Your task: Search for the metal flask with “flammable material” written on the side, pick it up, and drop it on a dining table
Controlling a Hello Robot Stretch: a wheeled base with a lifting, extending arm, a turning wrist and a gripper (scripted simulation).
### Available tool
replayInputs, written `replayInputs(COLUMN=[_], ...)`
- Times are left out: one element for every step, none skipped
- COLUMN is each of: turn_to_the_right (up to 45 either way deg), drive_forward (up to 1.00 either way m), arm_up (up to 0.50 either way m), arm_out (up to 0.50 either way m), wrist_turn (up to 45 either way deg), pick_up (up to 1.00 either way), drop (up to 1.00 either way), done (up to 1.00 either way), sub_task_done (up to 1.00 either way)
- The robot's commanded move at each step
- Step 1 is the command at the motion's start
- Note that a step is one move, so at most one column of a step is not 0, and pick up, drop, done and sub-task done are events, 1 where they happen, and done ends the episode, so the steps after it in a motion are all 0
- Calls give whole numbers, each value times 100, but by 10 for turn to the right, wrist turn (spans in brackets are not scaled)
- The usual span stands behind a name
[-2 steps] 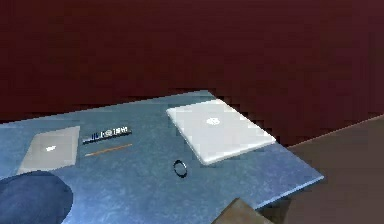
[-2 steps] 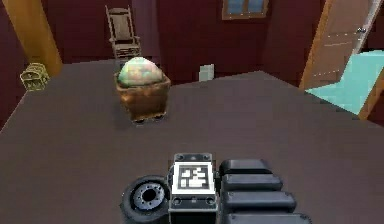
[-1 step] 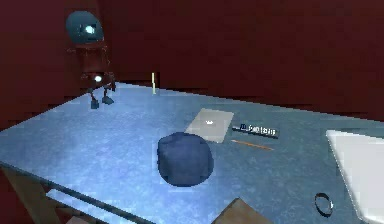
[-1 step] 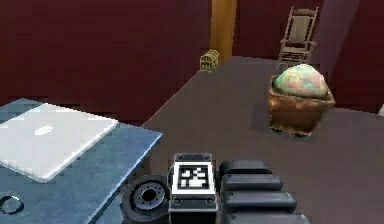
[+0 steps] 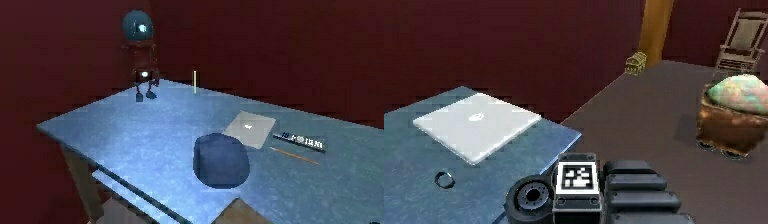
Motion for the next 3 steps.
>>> replayInputs(turn_to_the_right=[450,60,-450], drive_forward=[0,0,0], arm_up=[0,0,0], arm_out=[0,0,0], wrist_turn=[0,0,0], pick_up=[0,0,0], drop=[0,0,0], done=[0,0,0], sub_task_done=[0,0,0])
